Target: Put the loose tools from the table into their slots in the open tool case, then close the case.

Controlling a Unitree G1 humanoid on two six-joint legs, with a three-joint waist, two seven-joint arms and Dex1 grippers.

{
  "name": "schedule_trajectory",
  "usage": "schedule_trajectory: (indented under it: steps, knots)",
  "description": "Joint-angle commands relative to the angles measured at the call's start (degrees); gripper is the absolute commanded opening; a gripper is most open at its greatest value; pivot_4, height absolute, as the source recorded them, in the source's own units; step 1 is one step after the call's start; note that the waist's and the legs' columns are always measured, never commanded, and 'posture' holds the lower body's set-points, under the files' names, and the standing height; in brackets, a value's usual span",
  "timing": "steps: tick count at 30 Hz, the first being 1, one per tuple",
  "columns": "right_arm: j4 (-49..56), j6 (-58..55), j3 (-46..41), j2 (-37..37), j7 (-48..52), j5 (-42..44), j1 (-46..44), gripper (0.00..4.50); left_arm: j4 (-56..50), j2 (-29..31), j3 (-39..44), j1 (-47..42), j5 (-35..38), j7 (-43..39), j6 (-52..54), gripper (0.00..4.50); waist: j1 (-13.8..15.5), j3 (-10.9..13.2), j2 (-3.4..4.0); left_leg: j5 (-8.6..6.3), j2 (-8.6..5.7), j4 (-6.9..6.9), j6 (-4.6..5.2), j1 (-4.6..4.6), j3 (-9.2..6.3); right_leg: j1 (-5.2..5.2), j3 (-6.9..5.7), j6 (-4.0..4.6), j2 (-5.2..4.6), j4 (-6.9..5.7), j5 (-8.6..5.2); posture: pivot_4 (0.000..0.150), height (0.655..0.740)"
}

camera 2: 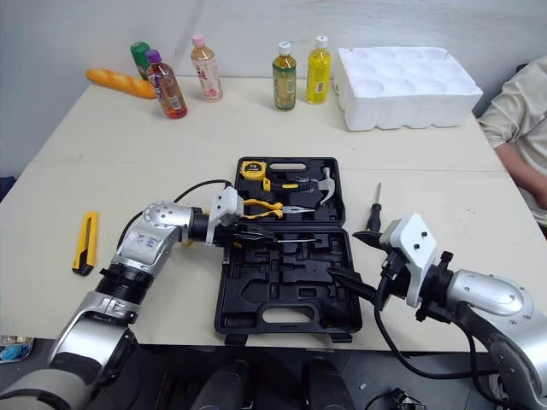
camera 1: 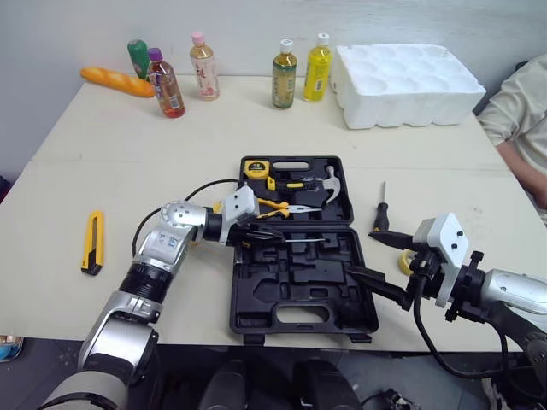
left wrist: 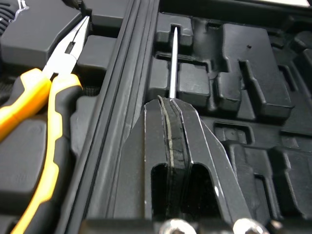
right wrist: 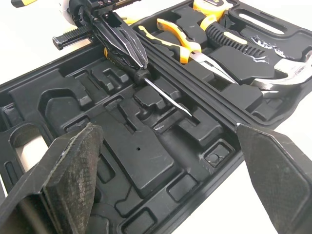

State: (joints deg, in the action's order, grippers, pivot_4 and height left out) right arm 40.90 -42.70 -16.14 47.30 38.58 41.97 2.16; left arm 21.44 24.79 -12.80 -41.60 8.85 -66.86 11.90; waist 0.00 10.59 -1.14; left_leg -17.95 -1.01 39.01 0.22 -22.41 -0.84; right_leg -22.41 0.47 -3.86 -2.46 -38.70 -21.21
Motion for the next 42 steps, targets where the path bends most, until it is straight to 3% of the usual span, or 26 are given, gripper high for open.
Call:
schedule_trajectory:
  steps: [1,10,15,18,25,30,33,42]
  knots:
    - [1.4,0.2,-1.0,0.4,0.0,0.8,-0.3,4.50,1.9,-0.3,-1.6,-0.8,-2.3,0.5,-0.8,0.03,0.1,0.0,-0.01,0.00,0.00,0.00,0.00,0.00,0.00,0.00,0.00,0.00,0.00,0.00,0.00,0.150,0.7400]
    - [1.5,0.3,-0.5,0.2,-0.3,0.6,0.3,4.50,4.7,2.9,-10.3,1.3,-12.3,-0.7,-7.6,0.03,-0.1,-0.8,0.20,-0.04,0.00,-0.09,0.06,0.23,0.00,0.22,0.00,0.00,0.00,0.09,0.00,0.150,0.7400]
    - [0.2,0.4,-0.5,0.5,0.1,0.3,0.0,4.50,8.8,2.0,-11.6,0.8,-15.4,2.0,-11.2,0.03,-0.1,-1.2,0.25,-0.30,0.00,-0.81,0.49,1.50,-0.02,1.50,0.00,-0.01,-0.01,0.92,-0.01,0.150,0.7400]
    - [-0.1,0.4,-0.8,0.7,0.1,0.1,0.2,4.50,9.6,0.1,-8.9,-0.4,-12.8,3.6,-10.4,0.03,-0.1,-1.5,0.26,-0.38,0.01,-1.05,0.56,2.11,-0.03,2.11,0.00,-0.03,-0.02,1.21,-0.02,0.150,0.7400]
    - [0.3,0.2,-1.0,0.8,0.1,0.4,0.7,4.50,7.8,-1.8,-0.5,-3.5,-3.8,1.6,-6.5,0.03,0.1,-1.4,0.17,-0.37,0.00,-0.98,0.54,1.95,-0.07,1.99,-0.03,-0.04,-0.07,1.20,-0.02,0.150,0.7400]
    - [0.0,0.4,-0.7,0.8,0.2,0.3,0.7,4.50,3.5,-1.5,1.7,-3.9,0.4,-2.1,-3.5,0.03,-0.1,-1.4,0.18,-0.25,0.01,-0.92,0.33,1.18,-0.09,1.18,-0.04,-0.04,-0.05,1.01,-0.02,0.150,0.7400]
    - [0.1,0.4,-0.2,0.7,0.3,0.2,0.6,4.50,0.8,-0.5,0.3,-2.4,-0.2,-4.5,-4.2,0.03,0.1,-1.3,0.17,-0.03,0.00,-0.85,-0.04,0.88,-0.08,0.87,-0.06,-0.03,-0.03,0.87,-0.02,0.150,0.7400]
    - [0.5,0.1,-0.2,0.5,0.3,0.5,1.0,4.50,1.5,-0.3,-2.0,-1.4,-3.5,-3.1,-2.9,0.03,0.1,-1.3,0.14,-0.23,0.00,-0.86,0.32,0.93,-0.09,0.91,-0.04,-0.03,-0.03,0.90,-0.02,0.150,0.7400]
